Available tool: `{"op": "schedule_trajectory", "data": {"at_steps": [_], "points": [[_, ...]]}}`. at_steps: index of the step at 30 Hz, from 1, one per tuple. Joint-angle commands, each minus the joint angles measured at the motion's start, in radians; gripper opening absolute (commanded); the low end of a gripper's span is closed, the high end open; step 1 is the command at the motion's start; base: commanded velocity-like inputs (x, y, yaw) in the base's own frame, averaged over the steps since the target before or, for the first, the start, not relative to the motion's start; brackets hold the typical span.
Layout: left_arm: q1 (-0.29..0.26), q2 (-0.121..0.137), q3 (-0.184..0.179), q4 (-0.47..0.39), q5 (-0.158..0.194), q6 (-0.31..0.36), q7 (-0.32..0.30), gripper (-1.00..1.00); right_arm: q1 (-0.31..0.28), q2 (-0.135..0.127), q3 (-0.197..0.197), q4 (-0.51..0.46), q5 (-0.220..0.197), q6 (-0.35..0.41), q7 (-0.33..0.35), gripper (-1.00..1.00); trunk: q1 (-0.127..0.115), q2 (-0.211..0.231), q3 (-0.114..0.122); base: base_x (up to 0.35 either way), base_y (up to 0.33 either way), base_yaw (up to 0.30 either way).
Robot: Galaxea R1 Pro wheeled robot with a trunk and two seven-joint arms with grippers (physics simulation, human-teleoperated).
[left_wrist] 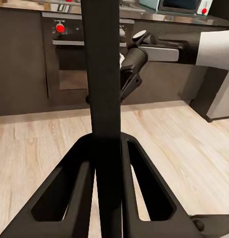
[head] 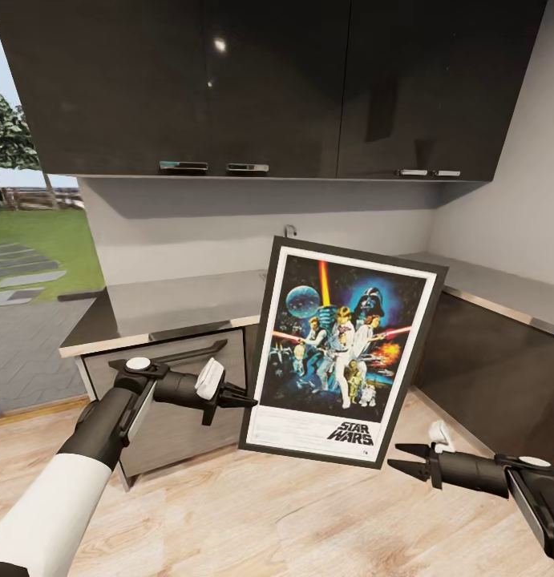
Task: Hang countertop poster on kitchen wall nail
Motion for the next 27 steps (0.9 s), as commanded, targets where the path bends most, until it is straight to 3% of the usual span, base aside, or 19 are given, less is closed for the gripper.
{"op": "schedule_trajectory", "data": {"at_steps": [1, 5, 21, 27], "points": [[0.001, 0.006, -0.001, -0.006, 0.004, 0.016, -0.003, -1.0, -0.006, 0.006, -0.006, -0.003, -0.009, 0.005, -0.001, 1.0, 0.0, -0.001, -0.001, 0.0, 0.0, 0.0], [0.001, 0.005, -0.001, -0.013, 0.01, 0.03, -0.003, -1.0, -0.021, 0.008, -0.014, -0.003, -0.03, -0.018, 0.001, 1.0, 0.0, -0.001, -0.001, 0.0, 0.0, 0.0], [0.001, 0.005, -0.001, -0.013, 0.01, 0.03, -0.003, -1.0, -0.021, 0.008, -0.014, -0.003, -0.03, -0.027, 0.001, 1.0, 0.0, -0.001, -0.001, 0.0, 0.0, 0.0], [0.001, -0.003, 0.001, -0.008, 0.006, 0.034, -0.003, -1.0, -0.021, -0.008, -0.039, 0.002, -0.012, -0.043, 0.011, 1.0, 0.0, -0.001, -0.001, 0.0, 0.0, 0.0]]}}
